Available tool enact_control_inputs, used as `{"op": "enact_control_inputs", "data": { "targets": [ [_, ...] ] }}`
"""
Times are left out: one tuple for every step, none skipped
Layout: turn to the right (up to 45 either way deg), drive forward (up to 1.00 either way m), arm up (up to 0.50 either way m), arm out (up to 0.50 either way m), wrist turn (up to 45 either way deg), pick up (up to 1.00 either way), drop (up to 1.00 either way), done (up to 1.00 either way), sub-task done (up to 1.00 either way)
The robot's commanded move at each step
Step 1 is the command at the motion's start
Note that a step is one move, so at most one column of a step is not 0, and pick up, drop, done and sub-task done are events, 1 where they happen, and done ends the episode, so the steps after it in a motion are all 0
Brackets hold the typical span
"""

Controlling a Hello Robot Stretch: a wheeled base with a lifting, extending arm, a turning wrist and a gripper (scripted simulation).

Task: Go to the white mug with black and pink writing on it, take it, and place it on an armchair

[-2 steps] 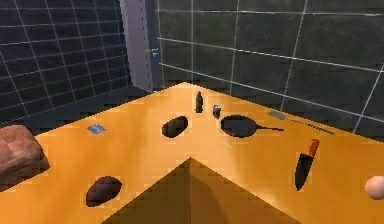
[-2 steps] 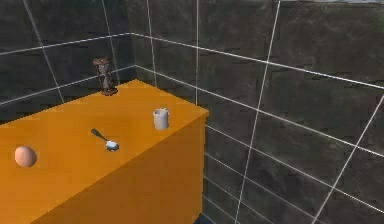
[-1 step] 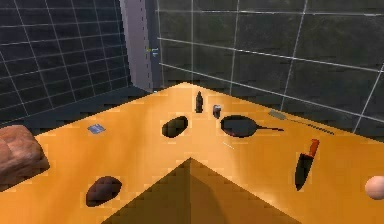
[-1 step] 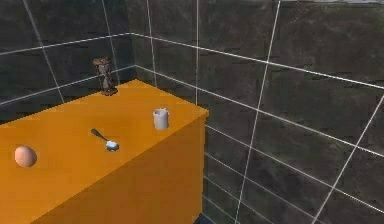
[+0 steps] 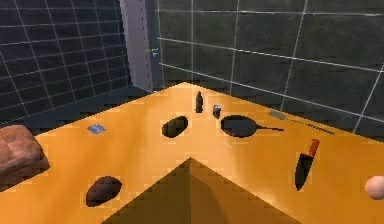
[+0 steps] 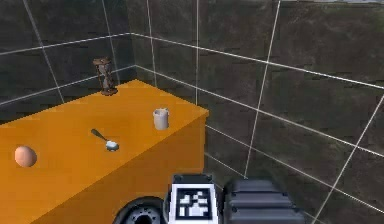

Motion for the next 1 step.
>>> {"op": "enact_control_inputs", "data": {
  "targets": [
    [0.0,0.0,0.0,0.42,0.0,0.0,0.0,0.0,0.0]
  ]
}}
